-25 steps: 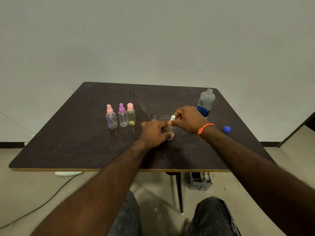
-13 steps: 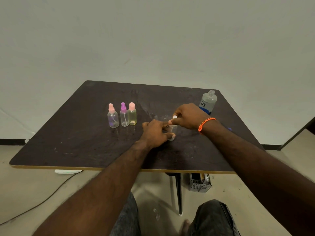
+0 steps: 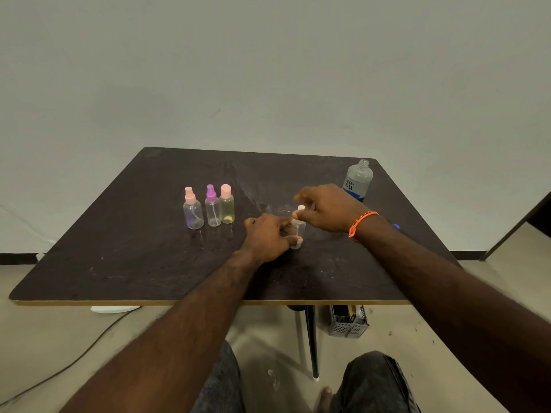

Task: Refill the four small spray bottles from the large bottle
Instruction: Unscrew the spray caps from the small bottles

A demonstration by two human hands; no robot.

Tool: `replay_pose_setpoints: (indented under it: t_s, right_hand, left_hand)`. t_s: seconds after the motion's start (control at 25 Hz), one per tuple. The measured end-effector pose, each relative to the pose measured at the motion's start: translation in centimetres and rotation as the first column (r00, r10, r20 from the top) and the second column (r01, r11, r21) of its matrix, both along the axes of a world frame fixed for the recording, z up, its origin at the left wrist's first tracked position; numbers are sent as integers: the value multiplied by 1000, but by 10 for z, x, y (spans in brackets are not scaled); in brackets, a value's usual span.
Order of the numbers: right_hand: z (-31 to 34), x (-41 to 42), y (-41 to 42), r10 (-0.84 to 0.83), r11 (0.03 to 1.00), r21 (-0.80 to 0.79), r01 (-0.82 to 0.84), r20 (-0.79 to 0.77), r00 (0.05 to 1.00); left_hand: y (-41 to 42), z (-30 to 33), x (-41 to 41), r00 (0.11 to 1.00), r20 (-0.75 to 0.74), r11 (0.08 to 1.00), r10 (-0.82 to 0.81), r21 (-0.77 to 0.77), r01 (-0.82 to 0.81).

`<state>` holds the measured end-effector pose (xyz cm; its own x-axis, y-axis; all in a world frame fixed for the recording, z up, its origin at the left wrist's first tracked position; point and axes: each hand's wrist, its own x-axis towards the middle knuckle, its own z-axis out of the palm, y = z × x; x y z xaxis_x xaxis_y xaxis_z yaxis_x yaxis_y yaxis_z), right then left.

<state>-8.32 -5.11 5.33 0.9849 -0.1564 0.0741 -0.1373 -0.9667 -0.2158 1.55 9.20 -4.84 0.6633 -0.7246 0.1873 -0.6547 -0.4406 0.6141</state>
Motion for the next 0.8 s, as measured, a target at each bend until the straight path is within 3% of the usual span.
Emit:
replay_pose_setpoints:
  t_s: [0.12, 0.32, 0.48, 0.56, 0.8]
  right_hand:
    - [4, 8, 2, -44, 999, -32, 43, -30, 999]
    - [10, 9, 9, 77, 996, -30, -83, -179, 981]
    - [8, -1, 5, 76, 988, 136, -70, -32, 997]
    - [10, 0, 0, 0, 995, 102, -3, 24, 1000]
    - [17, 6, 5, 19, 999, 47, -16, -81, 997]
  left_hand:
    - [0, 0, -1, 1000, 3, 1000, -6, 11, 6]
    - [2, 0, -1, 1000, -20, 1000, 13, -6, -13]
    - [2, 0, 0, 1000, 2, 1000, 13, -6, -13]
    - [2, 0, 0, 1000, 9, 1000, 4, -10, -4]
    - [2, 2, -1, 1000, -2, 1000, -3, 3, 3]
